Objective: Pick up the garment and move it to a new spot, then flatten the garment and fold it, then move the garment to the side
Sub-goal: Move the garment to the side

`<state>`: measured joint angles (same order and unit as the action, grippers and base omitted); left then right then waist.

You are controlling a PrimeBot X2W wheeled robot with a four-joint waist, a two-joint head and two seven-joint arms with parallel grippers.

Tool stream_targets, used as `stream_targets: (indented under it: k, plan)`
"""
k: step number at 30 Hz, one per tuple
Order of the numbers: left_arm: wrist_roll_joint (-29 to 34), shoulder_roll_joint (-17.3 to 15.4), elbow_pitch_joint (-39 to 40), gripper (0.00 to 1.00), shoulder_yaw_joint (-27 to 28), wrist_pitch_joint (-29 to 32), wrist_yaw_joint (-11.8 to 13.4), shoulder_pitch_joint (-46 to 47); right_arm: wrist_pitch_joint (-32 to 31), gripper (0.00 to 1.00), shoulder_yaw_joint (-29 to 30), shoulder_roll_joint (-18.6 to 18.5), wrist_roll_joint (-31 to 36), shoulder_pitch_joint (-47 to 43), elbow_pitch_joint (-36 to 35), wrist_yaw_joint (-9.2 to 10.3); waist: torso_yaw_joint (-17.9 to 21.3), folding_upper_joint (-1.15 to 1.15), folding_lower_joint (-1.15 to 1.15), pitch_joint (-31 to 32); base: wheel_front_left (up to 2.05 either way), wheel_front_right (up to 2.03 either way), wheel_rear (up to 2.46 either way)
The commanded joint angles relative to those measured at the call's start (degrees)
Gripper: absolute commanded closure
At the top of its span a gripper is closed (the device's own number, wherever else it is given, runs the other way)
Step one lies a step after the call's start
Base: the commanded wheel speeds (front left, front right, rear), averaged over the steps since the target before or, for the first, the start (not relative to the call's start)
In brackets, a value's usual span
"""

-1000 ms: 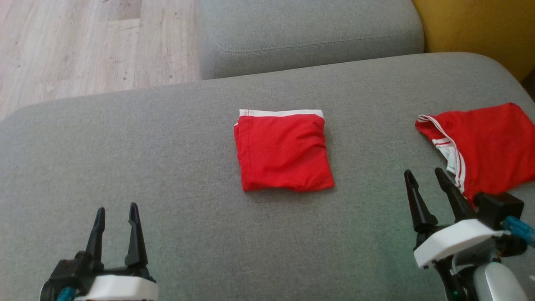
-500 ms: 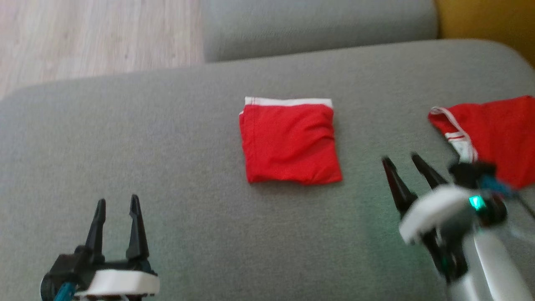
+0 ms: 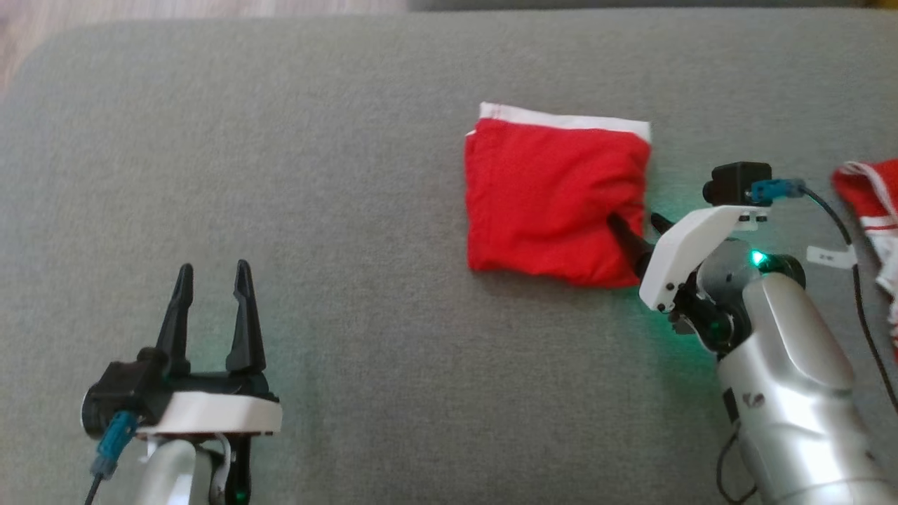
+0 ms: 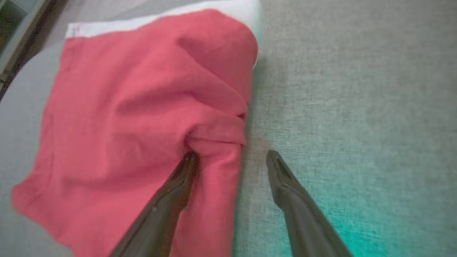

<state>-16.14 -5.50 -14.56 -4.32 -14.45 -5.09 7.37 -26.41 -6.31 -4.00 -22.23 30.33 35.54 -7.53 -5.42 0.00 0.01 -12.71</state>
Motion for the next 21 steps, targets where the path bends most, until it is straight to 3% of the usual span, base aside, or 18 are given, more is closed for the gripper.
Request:
stream_targets:
  k: [1,4,5,6,7,10,13,16,21]
  plan:
    - [0.36,-0.56,1.49,0.0,1.49,-0.53,-0.13,2.25,-0.11,0.0,-0.99,0.93,0.89,2.96,0.18,0.04,-1.15,0.0,-0.01,-1.32,0.0,0.0,0.0]
    - [0.47,-0.42,1.38,0.0,1.88,-0.53,-0.28,2.46,-0.81,0.0,-3.11,1.07,0.07,4.34,4.06,0.04,-1.07,0.0,-0.01,-1.7,0.0,0.0,0.0]
    - [0.48,-0.37,1.35,0.0,2.1,-0.53,-0.31,2.43,-1.18,0.14,-4.57,1.08,-1.08,4.62,4.65,0.04,-0.81,0.0,-0.01,-1.75,0.0,0.0,0.0]
    - [0.51,-0.3,1.33,0.0,2.24,-0.53,-0.33,2.41,-1.14,0.62,-5.82,1.09,-2.17,4.91,4.93,0.04,-0.49,0.0,-0.01,-1.75,0.0,0.0,0.0]
    - [0.56,-0.23,1.28,0.0,2.33,-0.54,-0.37,2.4,-0.98,1.0,-7.21,1.1,-2.75,5.24,4.94,0.04,-0.06,0.0,-0.01,-1.72,0.0,0.0,0.0]
    - [0.62,-0.09,1.4,0.0,2.74,-0.54,-0.5,2.39,-0.46,1.0,-10.86,0.85,-3.12,6.46,3.87,0.04,1.8,0.0,-0.01,-1.42,0.0,0.0,0.0]
    - [0.81,-0.14,1.72,0.0,3.26,-0.54,-0.6,2.29,-1.25,1.0,-14.92,-1.91,-3.77,7.85,0.66,0.04,4.51,0.0,-0.01,-0.94,0.0,0.0,0.0]
    - [1.01,-0.16,2.3,0.0,3.77,-0.54,-0.65,2.13,-4.92,1.0,-19.69,-6.75,-5.67,9.05,-4.53,0.04,7.69,0.0,-0.01,-0.54,0.0,0.0,0.0]
    - [1.33,-0.06,3.31,0.0,4.13,-0.54,-0.61,2.02,-12.14,1.0,-25.5,-18.09,-9.22,10.6,-14.65,0.04,12.84,0.0,-0.01,-1.02,0.0,0.0,0.0]
